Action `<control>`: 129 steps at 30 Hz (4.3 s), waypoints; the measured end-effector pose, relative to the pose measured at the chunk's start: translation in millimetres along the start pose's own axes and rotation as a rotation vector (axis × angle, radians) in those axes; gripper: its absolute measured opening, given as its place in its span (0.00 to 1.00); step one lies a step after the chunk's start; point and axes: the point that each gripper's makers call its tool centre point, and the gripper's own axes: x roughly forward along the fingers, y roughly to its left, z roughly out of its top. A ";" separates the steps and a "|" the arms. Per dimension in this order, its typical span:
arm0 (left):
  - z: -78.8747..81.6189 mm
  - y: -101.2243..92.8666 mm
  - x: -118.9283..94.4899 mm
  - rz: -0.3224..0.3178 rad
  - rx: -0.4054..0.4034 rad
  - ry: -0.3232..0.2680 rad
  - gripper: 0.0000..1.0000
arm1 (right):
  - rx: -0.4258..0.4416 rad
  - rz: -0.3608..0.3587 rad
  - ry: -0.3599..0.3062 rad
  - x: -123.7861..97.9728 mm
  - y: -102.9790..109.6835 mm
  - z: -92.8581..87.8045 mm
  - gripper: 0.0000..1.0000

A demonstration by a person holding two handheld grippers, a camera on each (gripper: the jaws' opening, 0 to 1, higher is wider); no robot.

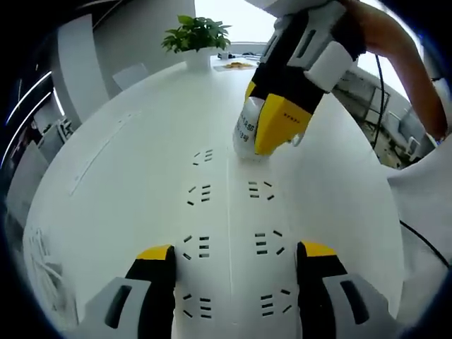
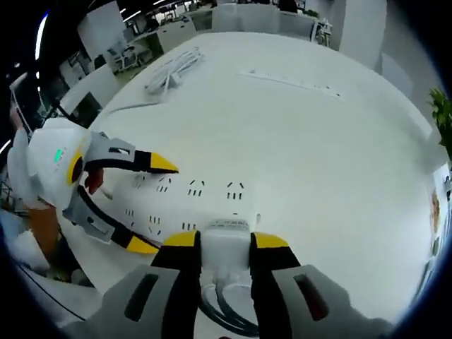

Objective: Straighten the power strip on the desk, plug the charger into it

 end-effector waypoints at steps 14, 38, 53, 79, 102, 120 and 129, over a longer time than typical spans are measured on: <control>1.2 1.5 0.9 -0.003 0.005 -0.002 0.70 | -0.033 -0.027 0.070 6.2 -1.7 0.7 0.25; 2.3 6.8 1.9 0.023 -0.032 0.005 0.71 | -0.125 0.004 0.201 21.4 -11.4 21.4 0.26; 1.9 10.3 3.0 0.031 -0.084 -0.007 0.73 | -0.113 0.007 0.012 22.8 -10.0 27.4 0.28; 3.9 13.5 5.1 0.033 -0.102 -0.045 0.74 | -0.177 -0.054 -0.119 -12.7 -17.3 31.5 0.35; 4.5 11.6 5.7 0.029 -0.088 -0.026 0.73 | -0.234 -0.007 0.070 3.7 -4.8 39.4 0.21; 3.9 11.4 5.8 0.029 -0.087 -0.014 0.73 | -0.199 -0.009 0.122 9.8 -9.2 22.7 0.22; 3.9 11.7 5.9 0.034 -0.094 -0.013 0.74 | -0.217 -0.031 0.132 13.5 -5.3 17.5 0.23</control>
